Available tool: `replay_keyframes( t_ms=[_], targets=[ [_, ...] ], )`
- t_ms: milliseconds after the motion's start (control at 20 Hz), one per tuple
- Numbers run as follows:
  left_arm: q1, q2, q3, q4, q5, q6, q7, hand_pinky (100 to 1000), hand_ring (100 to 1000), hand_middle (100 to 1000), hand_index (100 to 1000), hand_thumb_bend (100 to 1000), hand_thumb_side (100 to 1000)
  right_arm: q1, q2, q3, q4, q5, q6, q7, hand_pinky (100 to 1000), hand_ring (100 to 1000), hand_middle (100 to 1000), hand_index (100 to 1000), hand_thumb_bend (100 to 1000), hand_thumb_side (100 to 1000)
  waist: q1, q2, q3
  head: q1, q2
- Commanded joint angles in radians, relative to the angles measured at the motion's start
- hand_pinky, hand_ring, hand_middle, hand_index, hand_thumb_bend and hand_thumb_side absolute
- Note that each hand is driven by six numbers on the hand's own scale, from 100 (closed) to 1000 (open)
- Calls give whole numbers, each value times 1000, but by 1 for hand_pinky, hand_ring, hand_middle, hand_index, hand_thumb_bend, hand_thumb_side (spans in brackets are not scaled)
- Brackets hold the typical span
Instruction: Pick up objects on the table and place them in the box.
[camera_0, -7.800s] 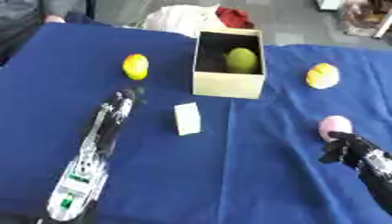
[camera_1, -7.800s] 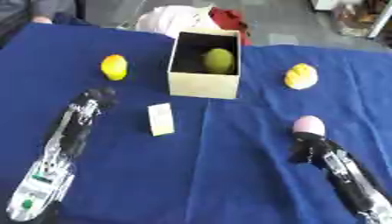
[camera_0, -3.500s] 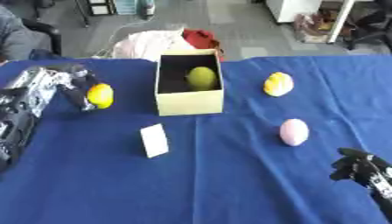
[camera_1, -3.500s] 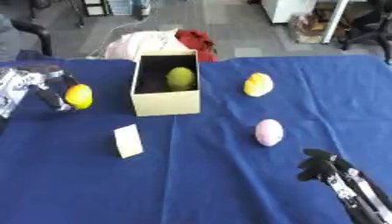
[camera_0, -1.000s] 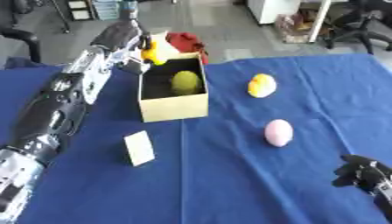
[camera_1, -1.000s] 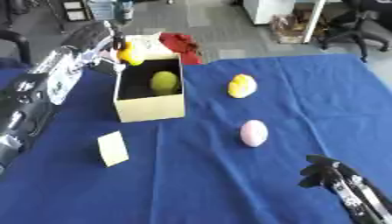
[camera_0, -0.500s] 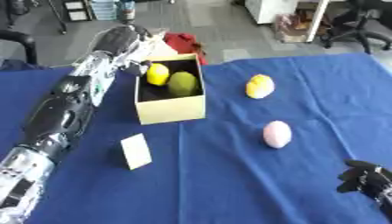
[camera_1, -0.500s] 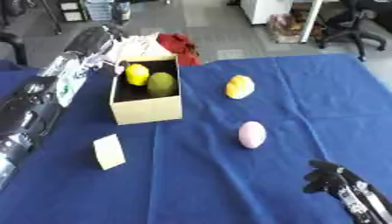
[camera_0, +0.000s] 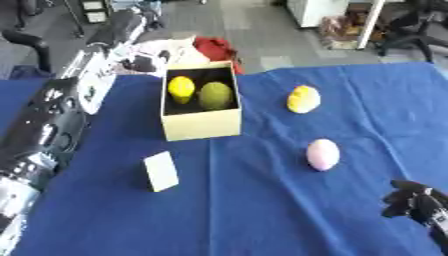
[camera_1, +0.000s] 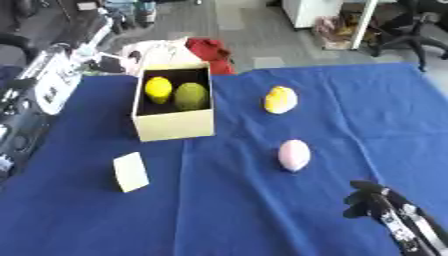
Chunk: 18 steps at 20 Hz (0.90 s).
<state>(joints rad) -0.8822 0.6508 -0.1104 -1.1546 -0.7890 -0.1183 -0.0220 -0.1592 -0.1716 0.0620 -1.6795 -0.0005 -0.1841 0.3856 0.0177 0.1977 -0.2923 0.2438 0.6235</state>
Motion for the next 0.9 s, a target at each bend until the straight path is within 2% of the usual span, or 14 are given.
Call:
replay_keyframes(
  t_ms=[50,300,500,700,900],
  targets=[
    [39,92,-23,-185,146,-13,-55,772,622,620,754,317,199,-9,-15,-9,-14,5,0,-3,659,597,628,837,100,813,16,-11,9,-15,-2],
    [205,194,-55,-437,278,-12,-143,772,624,624,765,324,226,-8,-19,-17,-14,9,1,-10,659,596,628,837,100,808,20,-12,25,-30,1],
    [307,237,-92,-553,312,0,-233,769,636,642,790,334,271,-9,-19,-17,-15,10,1,-12,659,596,628,837,100,803,22,-14,35,-37,5],
    [352,233,-140,-568,303,19,-329,779,674,697,850,354,355,-10,-19,-16,-15,10,1,-10,659,597,628,837,100,797,23,-16,40,-40,7],
    [371,197,-182,-513,286,38,-417,802,714,751,881,385,485,-10,-18,-15,-15,10,2,-9,659,597,627,837,100,797,21,-18,40,-40,9]
  ],
)
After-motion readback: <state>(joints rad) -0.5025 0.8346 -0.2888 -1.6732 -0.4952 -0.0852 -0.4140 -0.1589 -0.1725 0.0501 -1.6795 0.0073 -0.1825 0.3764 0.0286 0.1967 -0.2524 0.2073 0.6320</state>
